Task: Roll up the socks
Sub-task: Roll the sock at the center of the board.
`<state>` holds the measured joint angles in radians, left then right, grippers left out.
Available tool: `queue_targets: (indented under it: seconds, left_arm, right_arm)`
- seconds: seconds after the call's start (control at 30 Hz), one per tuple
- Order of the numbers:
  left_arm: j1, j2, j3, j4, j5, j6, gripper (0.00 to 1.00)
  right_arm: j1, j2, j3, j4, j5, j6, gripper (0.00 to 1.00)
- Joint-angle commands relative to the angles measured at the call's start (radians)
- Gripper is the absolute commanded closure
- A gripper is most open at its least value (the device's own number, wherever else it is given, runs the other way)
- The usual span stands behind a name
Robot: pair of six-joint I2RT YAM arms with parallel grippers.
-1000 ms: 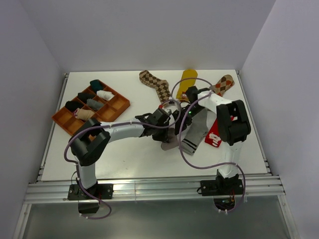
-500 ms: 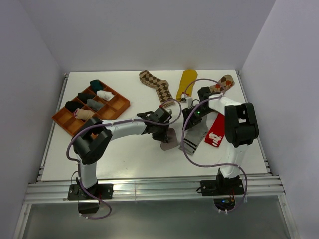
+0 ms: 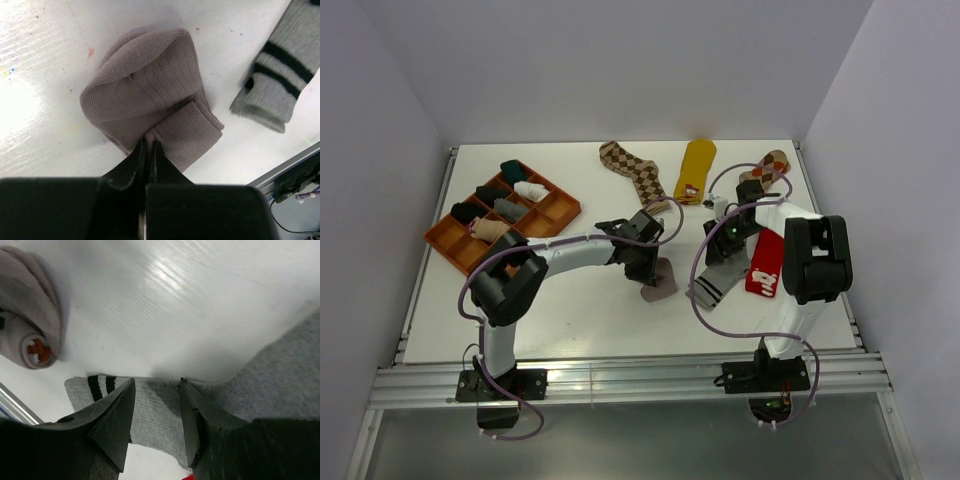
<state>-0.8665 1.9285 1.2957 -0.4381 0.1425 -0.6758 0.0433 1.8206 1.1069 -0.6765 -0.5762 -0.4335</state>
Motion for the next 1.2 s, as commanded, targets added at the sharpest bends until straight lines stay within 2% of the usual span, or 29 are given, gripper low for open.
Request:
queue_targets:
  seconds: [0.0, 0.13, 0.43, 0.6, 0.77, 0.97, 1.17]
  left_arm:
    - [0.012, 0.024, 0.025, -0.097, 0.003, 0.03, 1.0]
    - [0.034, 0.033, 0.042, -0.151, 0.055, 0.056, 1.0]
    - [0.084, 0.124, 0.134, -0.301, 0.181, 0.081, 0.99]
    - [0.109, 0.173, 0.165, -0.323, 0.253, 0.055, 1.0]
    - [0.124, 0.196, 0.188, -0.341, 0.276, 0.048, 1.0]
    - [0.144, 0.204, 0.191, -0.34, 0.293, 0.044, 1.0]
    - [0.146, 0.204, 0.188, -0.33, 0.31, 0.044, 1.0]
  right_arm:
    - [-0.034, -0.02, -0.021, 0.022, 0.128, -0.065, 0.51]
    - [-0.064, -0.076, -0.054, 0.048, 0.15, -0.128, 0.51]
    - [-0.048, -0.265, -0.039, 0.058, -0.065, -0.238, 0.48]
    - [0.072, -0.398, -0.134, 0.143, -0.094, -0.304, 0.46]
    - [0.271, -0.553, -0.281, 0.238, -0.039, -0.37, 0.38]
    - [0.47, -0.56, -0.344, 0.298, 0.064, -0.399, 0.36]
    - [0.601, -0.541, -0.386, 0.371, 0.151, -0.401, 0.33]
